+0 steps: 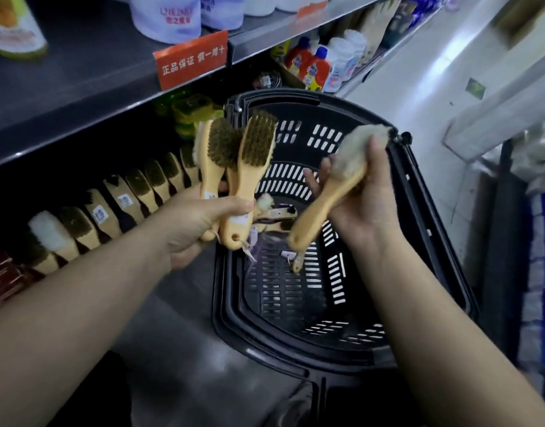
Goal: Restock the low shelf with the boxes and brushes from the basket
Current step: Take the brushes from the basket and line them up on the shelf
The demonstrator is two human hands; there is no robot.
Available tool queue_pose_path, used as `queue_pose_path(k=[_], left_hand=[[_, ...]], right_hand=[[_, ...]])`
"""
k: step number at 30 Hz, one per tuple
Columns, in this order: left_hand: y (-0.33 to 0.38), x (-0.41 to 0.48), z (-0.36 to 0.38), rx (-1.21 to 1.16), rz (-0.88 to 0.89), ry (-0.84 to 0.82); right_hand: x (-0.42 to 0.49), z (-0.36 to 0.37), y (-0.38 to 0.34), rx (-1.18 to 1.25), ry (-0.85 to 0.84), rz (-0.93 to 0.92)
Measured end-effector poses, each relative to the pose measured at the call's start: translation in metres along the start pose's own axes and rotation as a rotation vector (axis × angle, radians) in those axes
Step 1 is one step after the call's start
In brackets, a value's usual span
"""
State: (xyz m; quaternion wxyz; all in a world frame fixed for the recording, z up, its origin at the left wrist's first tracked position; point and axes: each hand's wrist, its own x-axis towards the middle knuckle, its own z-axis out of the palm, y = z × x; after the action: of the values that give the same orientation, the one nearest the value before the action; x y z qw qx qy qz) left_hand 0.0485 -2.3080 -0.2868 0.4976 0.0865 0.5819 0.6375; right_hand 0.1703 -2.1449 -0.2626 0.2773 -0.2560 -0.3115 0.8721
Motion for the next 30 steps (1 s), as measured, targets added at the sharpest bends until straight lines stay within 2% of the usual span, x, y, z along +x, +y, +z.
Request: queue_pose_path(k=[2,6,14,19,22,27,30], left_hand=[[-0.003,-0.013,-0.006,-0.021,0.016,-0.019],[-0.007,-0.042,-0.025,-0.121,-0.003,0.036],[-0.029,-0.099,-0.076,-0.229,-0.003,0.334],[-0.057,-0.118,-0.113,-0.384,-0.037,0.665],[-0.065,-0.118,-0.133,-0.460,-0.027,0.859],[-0.068,-0.113,-0.158,-0.545,0.014,1.008],[-0.068,-0.107,-0.165,-0.528,0.031,1.049]], right_hand=[[-0.006,0.014,0.012,-0.058,0.032,0.089],[-0.025,0.041,0.037,-0.183,-0.128,0.335],[-0.056,0.083,0.111,-0.234,-0.229,0.437],[-0.060,0.095,0.174,-0.394,-0.209,0.554],[-0.044,0.098,0.212,-0.392,-0.150,0.603],[-0.010,0.097,0.268,-0.345,-0.028,0.693],[0.007,0.091,0.294,-0.520,-0.002,0.621]])
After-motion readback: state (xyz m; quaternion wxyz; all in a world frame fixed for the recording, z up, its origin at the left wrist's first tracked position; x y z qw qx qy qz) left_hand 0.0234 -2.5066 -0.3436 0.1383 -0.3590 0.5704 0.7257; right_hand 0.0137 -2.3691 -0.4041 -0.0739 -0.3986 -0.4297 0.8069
